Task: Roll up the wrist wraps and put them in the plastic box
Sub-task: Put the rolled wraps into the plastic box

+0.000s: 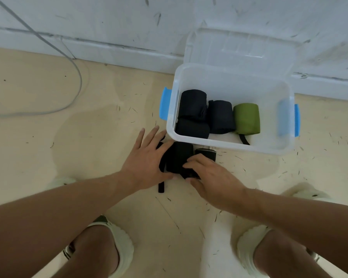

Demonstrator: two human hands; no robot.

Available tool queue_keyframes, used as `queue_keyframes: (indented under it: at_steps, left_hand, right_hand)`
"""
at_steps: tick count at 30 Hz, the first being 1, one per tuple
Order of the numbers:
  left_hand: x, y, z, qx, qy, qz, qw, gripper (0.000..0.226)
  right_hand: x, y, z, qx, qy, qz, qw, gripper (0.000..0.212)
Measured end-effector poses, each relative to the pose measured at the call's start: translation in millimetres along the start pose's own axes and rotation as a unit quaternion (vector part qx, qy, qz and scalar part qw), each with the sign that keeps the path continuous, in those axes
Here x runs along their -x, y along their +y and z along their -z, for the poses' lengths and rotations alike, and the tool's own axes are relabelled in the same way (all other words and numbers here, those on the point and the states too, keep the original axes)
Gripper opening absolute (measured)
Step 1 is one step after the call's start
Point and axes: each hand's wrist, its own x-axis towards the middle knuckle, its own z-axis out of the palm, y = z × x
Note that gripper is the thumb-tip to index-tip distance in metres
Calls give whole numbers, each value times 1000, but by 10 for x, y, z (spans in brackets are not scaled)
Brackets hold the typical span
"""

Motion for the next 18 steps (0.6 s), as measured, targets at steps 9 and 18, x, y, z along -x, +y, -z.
queue_keyframes:
  at_steps: [9,18]
  left_hand:
    - [-40,40,53,-112,12,-39,993,94]
    - [167,120,-127,-189,23,-66,979,107]
  right_hand:
    - [-272,-104,-68,-170,42,-173,969,56]
    - [-474,-237,-149,-141,-43,-188,971,60]
